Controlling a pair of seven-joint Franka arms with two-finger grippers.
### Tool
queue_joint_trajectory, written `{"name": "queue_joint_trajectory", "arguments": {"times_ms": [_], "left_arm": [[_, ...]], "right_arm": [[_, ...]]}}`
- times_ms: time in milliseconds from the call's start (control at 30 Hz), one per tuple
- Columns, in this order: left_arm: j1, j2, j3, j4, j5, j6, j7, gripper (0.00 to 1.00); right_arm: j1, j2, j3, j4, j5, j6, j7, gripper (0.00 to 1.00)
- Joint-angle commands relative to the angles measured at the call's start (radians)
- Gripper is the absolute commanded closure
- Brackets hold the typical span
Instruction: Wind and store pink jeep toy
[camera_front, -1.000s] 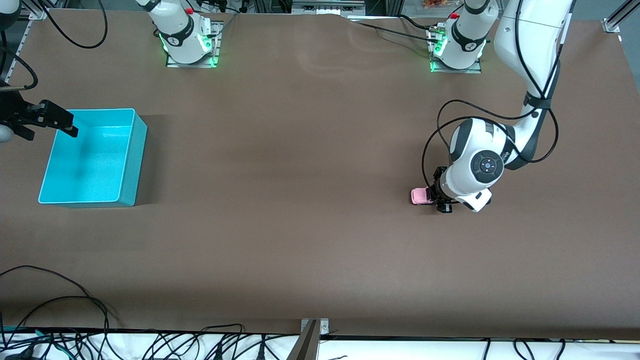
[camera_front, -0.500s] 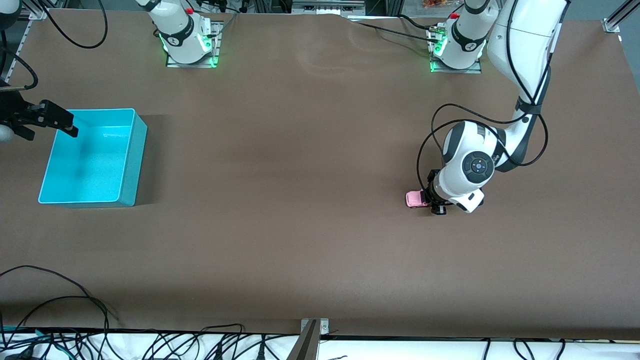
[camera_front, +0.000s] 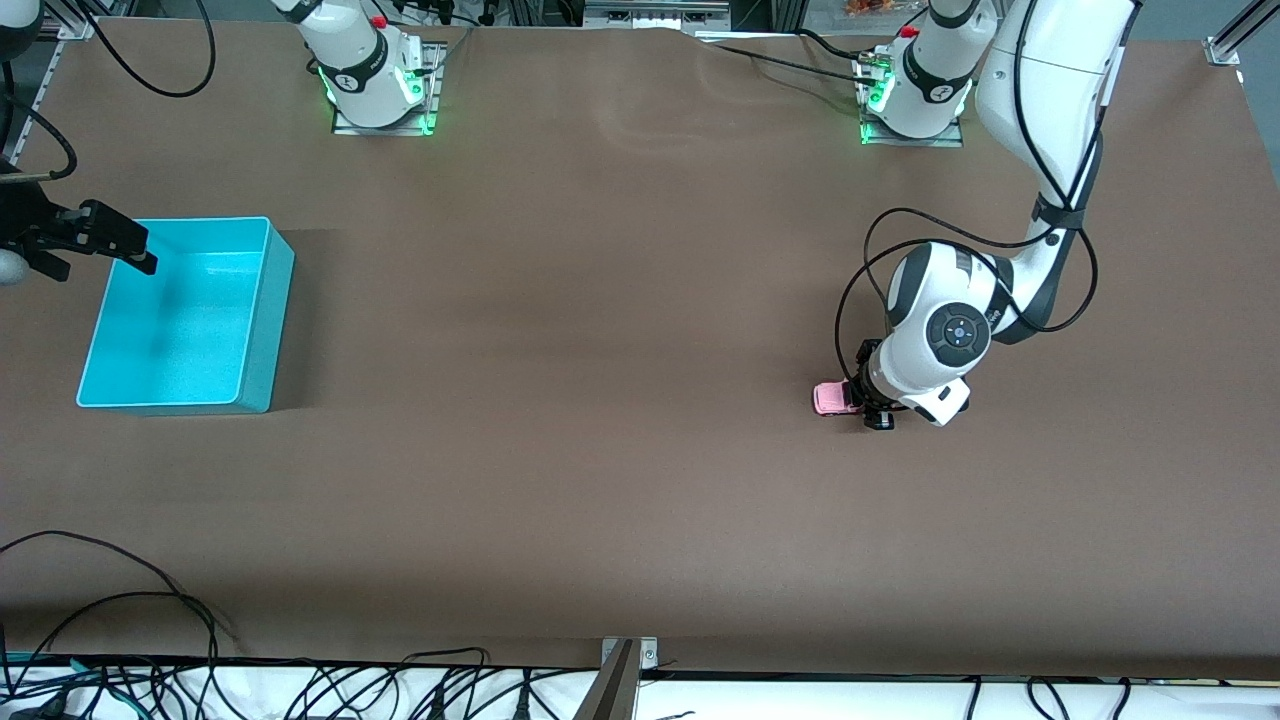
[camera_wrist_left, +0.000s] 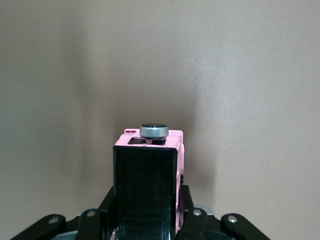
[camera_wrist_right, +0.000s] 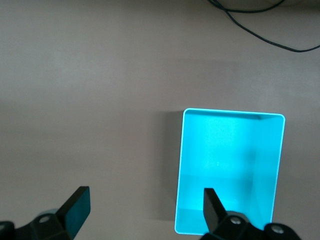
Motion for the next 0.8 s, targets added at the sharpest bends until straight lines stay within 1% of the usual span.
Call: {"name": "queue_joint_trajectory", "arguments": {"times_ms": [0,200,233,467,767], "left_arm": [[0.035,0.035,0.004,-0.016,0.026,0.026,0.032,0.85],[0.069,0.038,0.006,-0.022,0.027,0.024,0.089,0.85],[0.099,0.038,0.006,-0.022,0.041,0.024,0.116,0.85],[0.126,0.04,0.006,-0.023,0.058,0.024,0.136,0.85],[0.175,0.046,0.006,-0.028,0.058,0.024,0.21,0.85]], "right_arm": [[0.003,0.003,0.0,0.013,0.0,-0.01,-0.001,0.0],[0.004,0.003,0.001,0.012,0.0,-0.013,0.001,0.0],[0.015,0.005,0.003,0.007,0.003,-0.029,0.004,0.0],[0.029,0.012,0.003,0.008,0.007,-0.03,0.004,0.0],[0.03,0.018,0.001,0.012,0.008,-0.028,0.002,0.0]]}}
